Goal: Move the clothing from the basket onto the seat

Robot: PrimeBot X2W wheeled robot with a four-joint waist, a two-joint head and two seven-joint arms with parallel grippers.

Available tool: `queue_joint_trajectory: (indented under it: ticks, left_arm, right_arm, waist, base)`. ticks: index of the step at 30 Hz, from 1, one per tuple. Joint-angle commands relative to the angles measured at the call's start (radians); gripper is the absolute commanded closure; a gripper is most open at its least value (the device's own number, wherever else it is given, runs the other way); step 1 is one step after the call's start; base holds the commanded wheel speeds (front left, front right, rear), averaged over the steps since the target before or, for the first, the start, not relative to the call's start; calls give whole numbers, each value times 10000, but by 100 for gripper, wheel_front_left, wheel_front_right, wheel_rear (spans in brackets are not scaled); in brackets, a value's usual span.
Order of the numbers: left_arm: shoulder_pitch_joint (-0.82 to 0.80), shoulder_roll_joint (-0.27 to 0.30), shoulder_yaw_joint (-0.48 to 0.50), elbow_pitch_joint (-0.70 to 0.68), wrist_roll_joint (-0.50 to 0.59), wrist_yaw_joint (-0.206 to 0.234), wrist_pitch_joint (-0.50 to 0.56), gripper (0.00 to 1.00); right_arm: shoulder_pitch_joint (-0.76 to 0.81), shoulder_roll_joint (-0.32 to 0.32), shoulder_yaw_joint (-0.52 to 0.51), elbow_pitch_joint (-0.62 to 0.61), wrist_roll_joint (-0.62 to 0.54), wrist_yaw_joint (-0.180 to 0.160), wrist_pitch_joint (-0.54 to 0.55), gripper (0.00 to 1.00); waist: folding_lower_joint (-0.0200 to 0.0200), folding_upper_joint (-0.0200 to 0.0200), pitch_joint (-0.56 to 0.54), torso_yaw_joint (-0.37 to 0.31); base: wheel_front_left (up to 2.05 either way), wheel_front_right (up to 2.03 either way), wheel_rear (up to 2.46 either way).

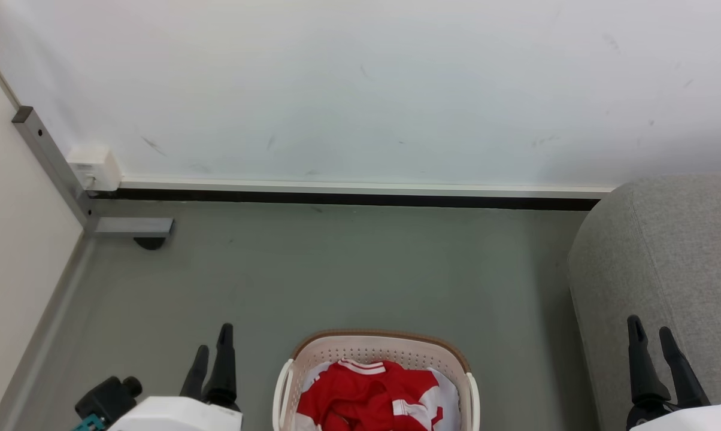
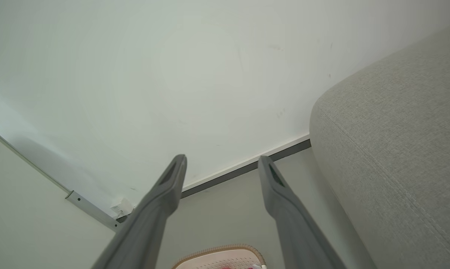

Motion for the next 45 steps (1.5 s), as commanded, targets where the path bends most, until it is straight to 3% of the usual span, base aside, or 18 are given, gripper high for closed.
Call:
queue_joint_trajectory:
  ticks: [1, 16, 45]
  left_arm:
    - [6, 78, -66, -131, 346, 33, -96, 0]
    - [80, 111, -313, -171, 3226, 268, -538, 0]
    - [298, 178, -476, -232, 6341, 463, -1241, 0]
  right_arm:
    - [-68, -118, 32, -74, -349, -6, -100, 0]
    - [76, -187, -69, 208, -2392, -9, -551, 0]
    - [380, -129, -309, 472, -5041, -13, -1250, 0]
  waist:
    - [0, -1, -3, -3]
    - [0, -1, -16, -32]
    - [-1, -1, 10, -78]
  base:
    - [0, 0, 0]
    - [0, 0, 0]
    - [0, 0, 0]
